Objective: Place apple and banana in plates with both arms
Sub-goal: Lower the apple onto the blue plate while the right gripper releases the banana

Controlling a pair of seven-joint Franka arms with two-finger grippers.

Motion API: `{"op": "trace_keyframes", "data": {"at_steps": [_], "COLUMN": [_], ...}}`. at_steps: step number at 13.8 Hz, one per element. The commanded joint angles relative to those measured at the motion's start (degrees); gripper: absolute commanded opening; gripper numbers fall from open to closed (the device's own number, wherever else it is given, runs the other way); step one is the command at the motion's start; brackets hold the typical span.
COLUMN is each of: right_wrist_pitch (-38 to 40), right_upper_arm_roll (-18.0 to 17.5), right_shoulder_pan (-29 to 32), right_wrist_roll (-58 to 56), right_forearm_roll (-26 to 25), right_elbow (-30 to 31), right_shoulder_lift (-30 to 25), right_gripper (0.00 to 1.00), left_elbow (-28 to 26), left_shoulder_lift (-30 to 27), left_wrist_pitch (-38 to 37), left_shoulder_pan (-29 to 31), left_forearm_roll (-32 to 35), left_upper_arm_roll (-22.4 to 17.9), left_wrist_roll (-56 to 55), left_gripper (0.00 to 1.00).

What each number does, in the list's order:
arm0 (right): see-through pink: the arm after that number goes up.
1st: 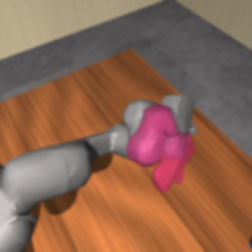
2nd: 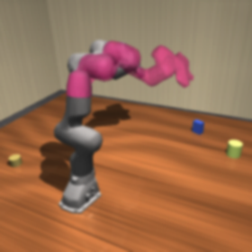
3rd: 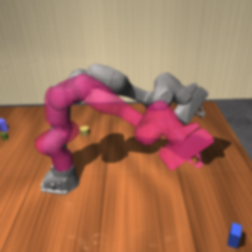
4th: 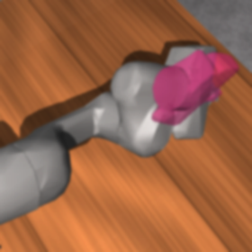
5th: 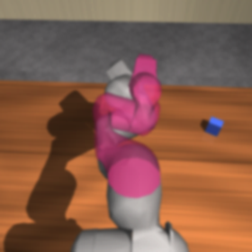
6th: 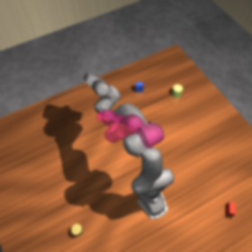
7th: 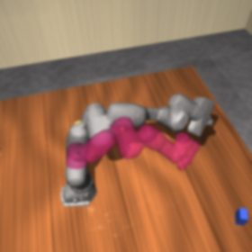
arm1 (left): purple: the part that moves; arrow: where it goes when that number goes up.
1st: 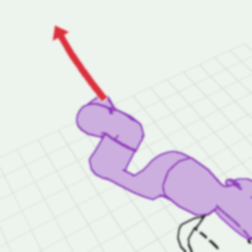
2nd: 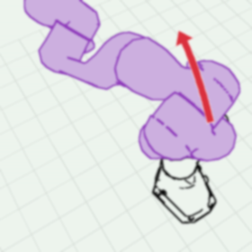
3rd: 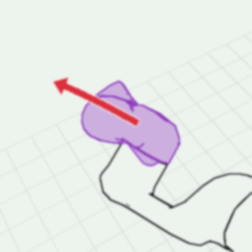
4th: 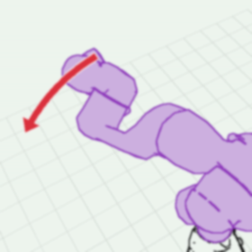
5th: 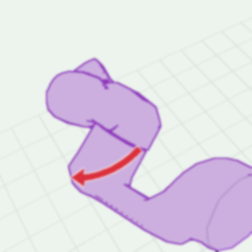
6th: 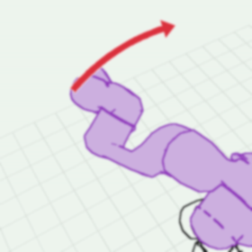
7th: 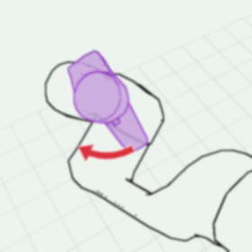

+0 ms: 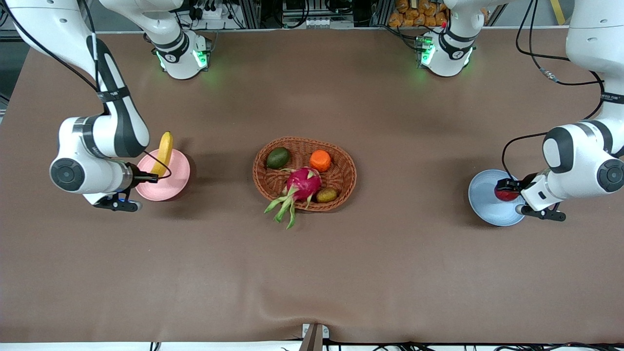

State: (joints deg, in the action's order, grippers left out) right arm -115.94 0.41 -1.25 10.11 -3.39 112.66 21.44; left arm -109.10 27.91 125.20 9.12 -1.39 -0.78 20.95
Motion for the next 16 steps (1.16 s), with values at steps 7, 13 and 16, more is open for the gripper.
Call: {"op": "trace_keyframes", "data": {"at_steps": [7,13,16], "right_wrist_pitch": [-1.7,17.6,26.6], "right_upper_arm_roll": [-0.8,-1.3,-1.5], "right_shoulder_pan": [1.9,1.4,1.2], "right_wrist_roll": [-0.2,0.1,0.6], "right_forearm_roll": [-1.2,-0.2,1.4], "right_elbow": [-1.5,-14.9,-24.8], "right_shoulder_lift": [1.8,-2.5,-2.5], "right_gripper": [1.00,1.00,1.00], "left_elbow": [1.8,1.9,2.4], "left_shoulder_lift": [2.6,1.1,-3.5], "left_wrist_pitch": [-0.2,-0.7,-4.2], "left_shoulder_pan": [-0.5,-0.3,-0.3], "left_forearm_roll": [-2.2,-2.2,-2.2], "left_upper_arm_roll": [0.2,1.2,2.9], "left_wrist_roll": [0.4,0.8,0.0], "left_gripper": [1.00,1.00,1.00]}}
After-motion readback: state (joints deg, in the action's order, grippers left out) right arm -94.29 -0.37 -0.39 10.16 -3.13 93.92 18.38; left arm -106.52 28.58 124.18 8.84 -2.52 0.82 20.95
